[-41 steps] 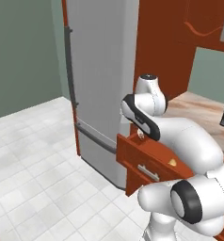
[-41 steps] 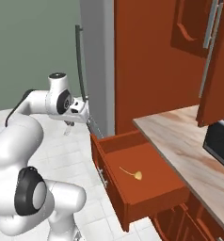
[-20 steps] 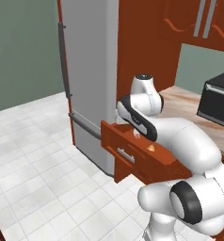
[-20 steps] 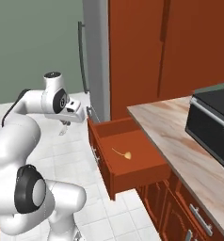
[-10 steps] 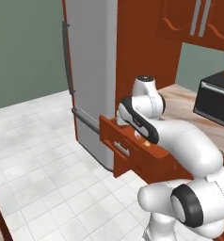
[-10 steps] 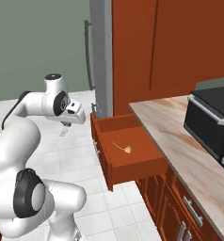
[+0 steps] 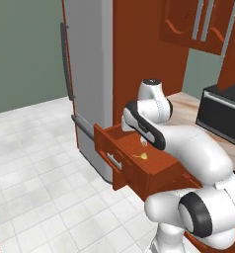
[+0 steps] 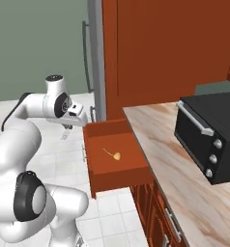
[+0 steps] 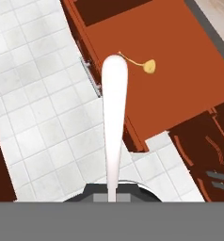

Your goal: Organize the utensils by type. Pick up the wooden spoons from the counter and place them in the open cabinet. Then pick up the metallic utensils from the counter and place them in the open drawer.

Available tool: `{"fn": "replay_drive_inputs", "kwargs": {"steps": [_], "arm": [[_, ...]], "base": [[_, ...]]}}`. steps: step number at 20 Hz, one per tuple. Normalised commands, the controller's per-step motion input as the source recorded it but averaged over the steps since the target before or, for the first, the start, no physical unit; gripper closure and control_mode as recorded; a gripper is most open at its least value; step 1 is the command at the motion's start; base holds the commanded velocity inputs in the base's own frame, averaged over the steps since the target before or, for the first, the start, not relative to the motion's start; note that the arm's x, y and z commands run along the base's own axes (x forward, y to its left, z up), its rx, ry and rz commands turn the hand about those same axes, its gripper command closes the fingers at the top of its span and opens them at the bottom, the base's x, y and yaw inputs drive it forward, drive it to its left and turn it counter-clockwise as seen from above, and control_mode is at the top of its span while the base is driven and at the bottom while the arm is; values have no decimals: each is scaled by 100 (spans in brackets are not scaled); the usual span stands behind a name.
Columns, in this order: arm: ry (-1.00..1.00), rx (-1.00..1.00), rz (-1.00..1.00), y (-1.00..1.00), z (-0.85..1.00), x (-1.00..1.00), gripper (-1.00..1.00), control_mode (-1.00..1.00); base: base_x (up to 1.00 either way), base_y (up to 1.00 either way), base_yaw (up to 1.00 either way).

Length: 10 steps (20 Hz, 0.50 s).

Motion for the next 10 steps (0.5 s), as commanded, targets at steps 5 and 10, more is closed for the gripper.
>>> {"fn": "replay_drive_inputs", "kwargs": {"steps": [5, 10], "arm": [[0, 0, 0, 0, 0, 0, 100, 100], [0, 0, 0, 0, 0, 0, 100, 100]], "base": [[-3, -24, 2], [17, -23, 3]]}}
